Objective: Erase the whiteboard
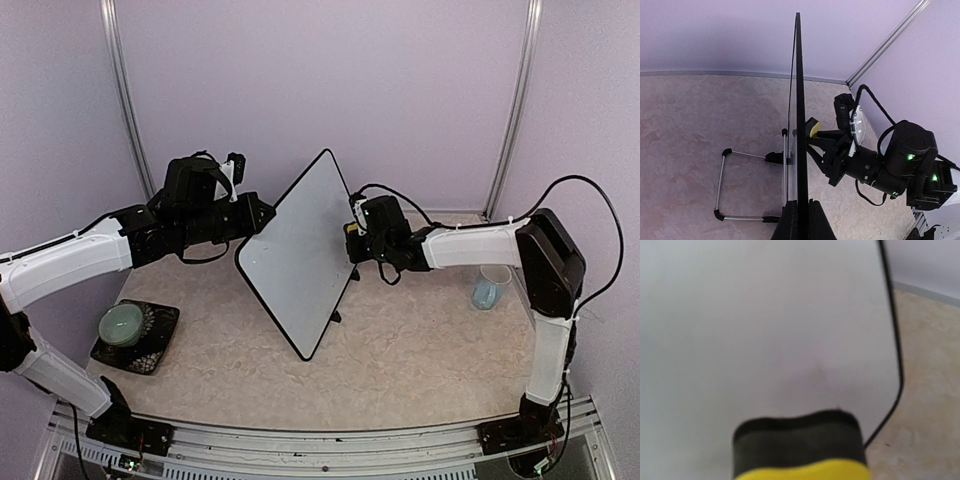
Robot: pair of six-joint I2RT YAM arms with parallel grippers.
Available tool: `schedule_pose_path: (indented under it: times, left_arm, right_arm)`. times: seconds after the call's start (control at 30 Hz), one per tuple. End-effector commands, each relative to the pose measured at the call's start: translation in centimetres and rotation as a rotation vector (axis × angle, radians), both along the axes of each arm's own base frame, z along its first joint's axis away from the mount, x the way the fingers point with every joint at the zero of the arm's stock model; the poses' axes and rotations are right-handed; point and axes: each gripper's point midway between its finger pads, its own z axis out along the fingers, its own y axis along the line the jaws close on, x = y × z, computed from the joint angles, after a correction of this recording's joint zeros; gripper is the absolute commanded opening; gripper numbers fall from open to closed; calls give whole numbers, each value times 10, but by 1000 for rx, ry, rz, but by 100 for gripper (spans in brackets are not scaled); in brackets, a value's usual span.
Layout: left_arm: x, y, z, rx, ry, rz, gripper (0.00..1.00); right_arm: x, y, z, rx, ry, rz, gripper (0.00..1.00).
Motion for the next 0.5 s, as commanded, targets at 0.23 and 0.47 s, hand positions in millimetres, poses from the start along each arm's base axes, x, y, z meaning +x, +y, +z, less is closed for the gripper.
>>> schedule_pose_path:
  times: [0.23,0.47]
  left_arm:
    - [-19,-11,-26,47,68,-86,0]
    - [-17,-15,-32,43,78,-96,0]
  right_arm:
    - [-15,24,-63,-103,75,82,0]
    - [-51,55,-57,-112,7,229,0]
